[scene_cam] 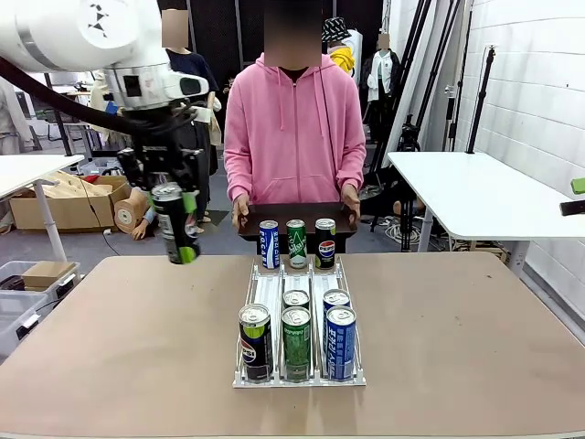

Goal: Retrieve and hand over the desired beverage to the person.
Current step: Pick up a can of the same type that the person held from the Automatic Can Dispenser.

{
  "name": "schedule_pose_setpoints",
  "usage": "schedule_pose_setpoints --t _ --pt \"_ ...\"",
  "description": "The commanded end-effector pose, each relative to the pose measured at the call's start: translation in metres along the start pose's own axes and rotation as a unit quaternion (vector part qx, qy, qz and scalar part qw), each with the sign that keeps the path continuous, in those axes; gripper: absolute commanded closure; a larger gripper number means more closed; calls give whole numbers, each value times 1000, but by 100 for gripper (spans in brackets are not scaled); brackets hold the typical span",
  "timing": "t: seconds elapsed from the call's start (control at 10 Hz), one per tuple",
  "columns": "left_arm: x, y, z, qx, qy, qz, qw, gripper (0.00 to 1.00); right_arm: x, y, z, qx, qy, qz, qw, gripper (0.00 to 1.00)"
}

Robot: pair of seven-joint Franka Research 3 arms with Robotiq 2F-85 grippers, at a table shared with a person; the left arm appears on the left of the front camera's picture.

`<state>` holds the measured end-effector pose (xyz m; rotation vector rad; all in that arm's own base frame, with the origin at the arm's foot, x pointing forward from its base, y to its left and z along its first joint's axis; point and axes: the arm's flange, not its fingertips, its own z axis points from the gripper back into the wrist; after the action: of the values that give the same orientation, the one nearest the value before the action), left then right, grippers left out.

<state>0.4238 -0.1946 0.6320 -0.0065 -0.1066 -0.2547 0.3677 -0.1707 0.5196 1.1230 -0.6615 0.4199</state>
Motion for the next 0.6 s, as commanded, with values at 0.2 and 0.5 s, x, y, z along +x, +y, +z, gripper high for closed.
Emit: schedule_pose_setpoints --t 0.2,0.5 --pt "-18 75 12 31 -10 5 999 100 0 -1 0 6 -2 7 1000 0" --pt "-24 118 1 12 -21 32 999 100 0 -1 0 6 -2 7 1000 0"
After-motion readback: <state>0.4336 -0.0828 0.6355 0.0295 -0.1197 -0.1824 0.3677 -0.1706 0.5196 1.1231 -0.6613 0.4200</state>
